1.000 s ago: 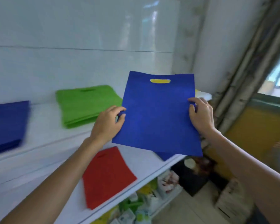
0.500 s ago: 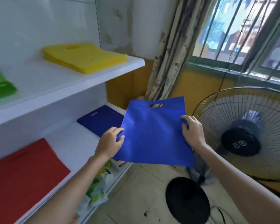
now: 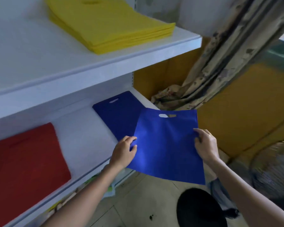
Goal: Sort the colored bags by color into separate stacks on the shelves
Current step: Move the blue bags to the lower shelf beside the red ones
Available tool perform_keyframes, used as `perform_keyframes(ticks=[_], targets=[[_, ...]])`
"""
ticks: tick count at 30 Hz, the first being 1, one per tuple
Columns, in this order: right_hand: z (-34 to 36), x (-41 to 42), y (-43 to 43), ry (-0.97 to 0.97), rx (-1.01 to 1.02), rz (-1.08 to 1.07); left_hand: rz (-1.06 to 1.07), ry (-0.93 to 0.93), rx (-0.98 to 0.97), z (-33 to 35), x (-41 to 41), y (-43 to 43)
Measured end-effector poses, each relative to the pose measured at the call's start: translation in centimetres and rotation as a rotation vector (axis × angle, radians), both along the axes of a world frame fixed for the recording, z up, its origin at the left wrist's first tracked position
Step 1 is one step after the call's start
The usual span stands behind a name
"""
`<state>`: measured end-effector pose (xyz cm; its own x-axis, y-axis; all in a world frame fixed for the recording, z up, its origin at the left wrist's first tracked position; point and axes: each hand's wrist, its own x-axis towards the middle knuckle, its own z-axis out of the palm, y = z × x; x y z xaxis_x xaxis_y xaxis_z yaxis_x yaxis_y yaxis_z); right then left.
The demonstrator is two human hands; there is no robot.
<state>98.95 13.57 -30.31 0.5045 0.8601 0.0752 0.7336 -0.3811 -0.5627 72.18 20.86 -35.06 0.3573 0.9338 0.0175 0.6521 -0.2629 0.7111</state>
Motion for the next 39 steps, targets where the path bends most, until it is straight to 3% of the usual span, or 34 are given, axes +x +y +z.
perform_keyframes(ticks=[8, 15, 21, 28, 32, 39], targets=[[-4.8, 0.2, 12.7, 0.034, 0.030, 0.197, 0.310, -0.030, -0.013, -3.5, -0.1, 4.2], [-8.4, -0.3, 25.9, -0.035, -0.018, 0.643, 0.704, -0.055, 0.041, -6.5, 1.1, 8.2], [-11.8, -0.8, 33.0, -0.224, -0.051, 0.865, 0.748, 0.045, 0.036, -9.0, 2.0, 11.1], [-15.9, -1.8, 34.5, -0.291, -0.136, 0.868, 0.816, 0.191, -0.046, -12.1, 2.2, 12.2], [-17.2, -2.2, 33.9, -0.354, -0.125, 0.756, 0.873, 0.140, -0.057, -12.0, 2.4, 11.9], [-15.1, -1.9, 33.3, -0.254, -0.137, 0.779, 0.869, -0.086, -0.163, -9.7, 1.9, 11.2]])
